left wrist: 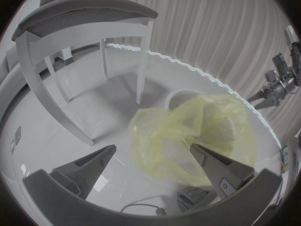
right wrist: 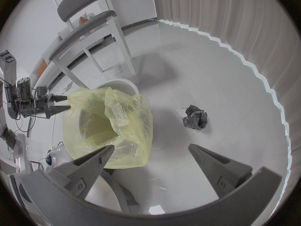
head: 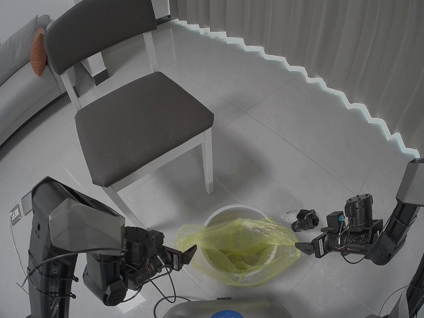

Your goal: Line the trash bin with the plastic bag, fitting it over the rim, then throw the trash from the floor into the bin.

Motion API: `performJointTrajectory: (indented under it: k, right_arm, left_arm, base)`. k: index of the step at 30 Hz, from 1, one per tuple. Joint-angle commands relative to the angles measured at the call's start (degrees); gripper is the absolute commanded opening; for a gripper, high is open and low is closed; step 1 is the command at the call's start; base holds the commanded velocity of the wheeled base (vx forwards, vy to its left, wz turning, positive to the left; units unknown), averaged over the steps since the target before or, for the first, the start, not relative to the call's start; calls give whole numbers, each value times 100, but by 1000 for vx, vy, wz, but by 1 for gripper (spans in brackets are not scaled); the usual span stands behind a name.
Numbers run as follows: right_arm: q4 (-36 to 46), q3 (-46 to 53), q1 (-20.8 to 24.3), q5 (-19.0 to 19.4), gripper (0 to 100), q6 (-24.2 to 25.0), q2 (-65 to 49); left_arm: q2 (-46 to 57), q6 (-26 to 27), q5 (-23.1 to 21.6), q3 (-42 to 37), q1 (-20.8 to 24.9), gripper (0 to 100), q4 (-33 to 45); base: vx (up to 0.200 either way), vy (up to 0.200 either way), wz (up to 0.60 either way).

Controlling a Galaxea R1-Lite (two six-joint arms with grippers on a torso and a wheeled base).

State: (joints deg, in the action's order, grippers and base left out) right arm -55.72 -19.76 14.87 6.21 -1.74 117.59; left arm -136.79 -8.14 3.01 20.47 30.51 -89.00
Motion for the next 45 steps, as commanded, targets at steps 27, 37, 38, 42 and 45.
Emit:
performJointTrajectory:
  k: [27,37,38,42,45]
  right_arm:
    - [1327,-81,-512,504,100,-168,-1986]
    - [1538,-186,-679,540,100,-291,-1942]
    - [1538,-186,-679,540,100,-291,-1942]
    - [1538,-186,-696,540,100,-318,-2003]
    - [1547,-186,-872,557,100,-458,-2065]
  left_arm:
    - [1541,2344,174,3104,807,100,4515]
    - [803,2344,86,3165,992,100,4532]
    - [803,2344,86,3165,992,100,4532]
    - [372,2352,68,3534,1106,100,4523]
    - [126,2361,77,3903,1167,100,4602]
  base:
    - [0,0,0]
    - [0,0,0]
    - [0,0,0]
    - [0,0,0]
    - [0,0,0]
